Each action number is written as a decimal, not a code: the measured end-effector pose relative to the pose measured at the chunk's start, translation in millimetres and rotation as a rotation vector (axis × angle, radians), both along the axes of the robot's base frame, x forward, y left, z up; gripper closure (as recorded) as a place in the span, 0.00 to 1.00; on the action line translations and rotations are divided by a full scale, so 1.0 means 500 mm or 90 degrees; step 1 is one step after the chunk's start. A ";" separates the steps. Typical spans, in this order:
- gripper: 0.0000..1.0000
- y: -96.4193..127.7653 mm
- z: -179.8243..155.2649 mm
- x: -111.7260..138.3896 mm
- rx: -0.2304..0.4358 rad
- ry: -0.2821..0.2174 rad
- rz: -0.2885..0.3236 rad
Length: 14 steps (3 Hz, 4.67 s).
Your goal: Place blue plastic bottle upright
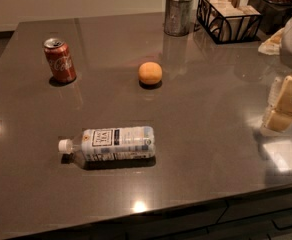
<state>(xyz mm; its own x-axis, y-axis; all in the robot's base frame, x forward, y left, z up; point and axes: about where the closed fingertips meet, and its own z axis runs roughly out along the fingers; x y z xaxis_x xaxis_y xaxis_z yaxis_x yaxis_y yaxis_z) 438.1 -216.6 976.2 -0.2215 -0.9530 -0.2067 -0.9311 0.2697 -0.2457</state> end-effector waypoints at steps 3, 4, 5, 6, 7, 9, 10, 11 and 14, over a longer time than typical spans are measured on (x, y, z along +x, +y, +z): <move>0.00 0.169 -0.052 0.023 0.018 0.032 0.071; 0.00 0.277 -0.104 0.029 0.014 0.066 0.103; 0.00 0.379 -0.151 0.013 0.019 0.098 0.129; 0.00 0.463 -0.189 -0.011 0.026 0.124 0.150; 0.00 0.535 -0.223 -0.042 0.025 0.143 0.169; 0.14 0.615 -0.261 -0.062 0.006 0.158 0.188; 0.37 0.629 -0.266 -0.061 -0.001 0.159 0.188; 0.61 0.632 -0.261 -0.055 0.004 0.162 0.194; 1.00 0.612 -0.093 0.009 0.301 0.120 0.254</move>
Offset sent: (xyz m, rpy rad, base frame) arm 0.0126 0.0824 -0.0257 0.0646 0.0679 0.1216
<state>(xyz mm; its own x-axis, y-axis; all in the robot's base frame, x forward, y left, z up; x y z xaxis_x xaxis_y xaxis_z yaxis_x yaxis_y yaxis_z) 442.8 89.3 930.0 0.0573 -0.7850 -0.6169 -0.9977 -0.0673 -0.0070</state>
